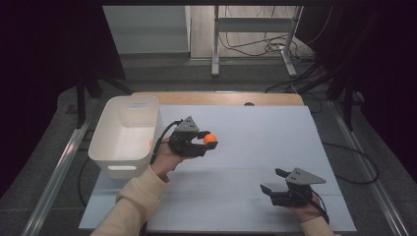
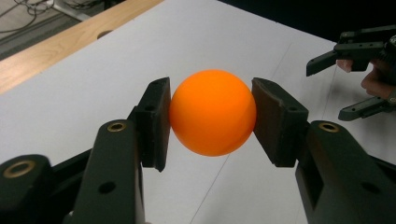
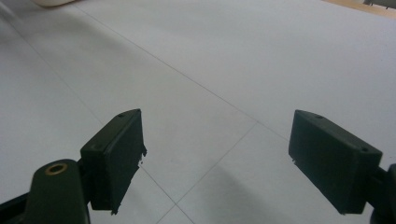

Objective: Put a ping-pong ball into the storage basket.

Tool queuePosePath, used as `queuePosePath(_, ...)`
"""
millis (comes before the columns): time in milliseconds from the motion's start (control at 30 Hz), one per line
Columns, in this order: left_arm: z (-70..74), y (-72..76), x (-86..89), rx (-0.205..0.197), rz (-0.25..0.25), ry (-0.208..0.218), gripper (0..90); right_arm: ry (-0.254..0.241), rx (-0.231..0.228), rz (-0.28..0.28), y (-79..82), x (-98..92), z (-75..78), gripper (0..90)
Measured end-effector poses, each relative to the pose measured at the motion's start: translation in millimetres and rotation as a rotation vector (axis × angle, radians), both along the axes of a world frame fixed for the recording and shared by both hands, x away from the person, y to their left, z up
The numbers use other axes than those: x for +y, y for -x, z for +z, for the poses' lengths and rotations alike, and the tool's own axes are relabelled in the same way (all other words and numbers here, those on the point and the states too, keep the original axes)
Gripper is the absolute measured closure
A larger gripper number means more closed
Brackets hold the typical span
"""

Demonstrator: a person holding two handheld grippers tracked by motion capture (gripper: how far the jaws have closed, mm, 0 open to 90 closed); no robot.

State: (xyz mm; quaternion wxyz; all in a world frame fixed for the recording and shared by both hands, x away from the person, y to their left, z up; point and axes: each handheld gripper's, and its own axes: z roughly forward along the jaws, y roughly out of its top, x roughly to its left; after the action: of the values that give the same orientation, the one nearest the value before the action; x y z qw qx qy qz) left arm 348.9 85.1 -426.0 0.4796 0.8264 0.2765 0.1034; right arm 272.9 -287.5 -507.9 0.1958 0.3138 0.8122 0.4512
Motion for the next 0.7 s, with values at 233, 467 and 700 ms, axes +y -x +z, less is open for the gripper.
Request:
queuePosePath(233,7.0,3.4,5.7,-0.019,0.003,0.021,50.0,-0.001,0.002,-0.002,-0.1,-0.3,0.0,18.7)
queuePosePath(467,12.5,4.7,11.6,-0.005,-0.007,0.057,50.0,-0.002,0.003,-0.005,-0.3,-0.2,0.0,18.7)
queuePosePath(700,19.1,7.8,16.7,-0.03,0.009,0.062,50.0,0.001,0.002,-0.003,-0.2,-0.1,-0.2,18.7)
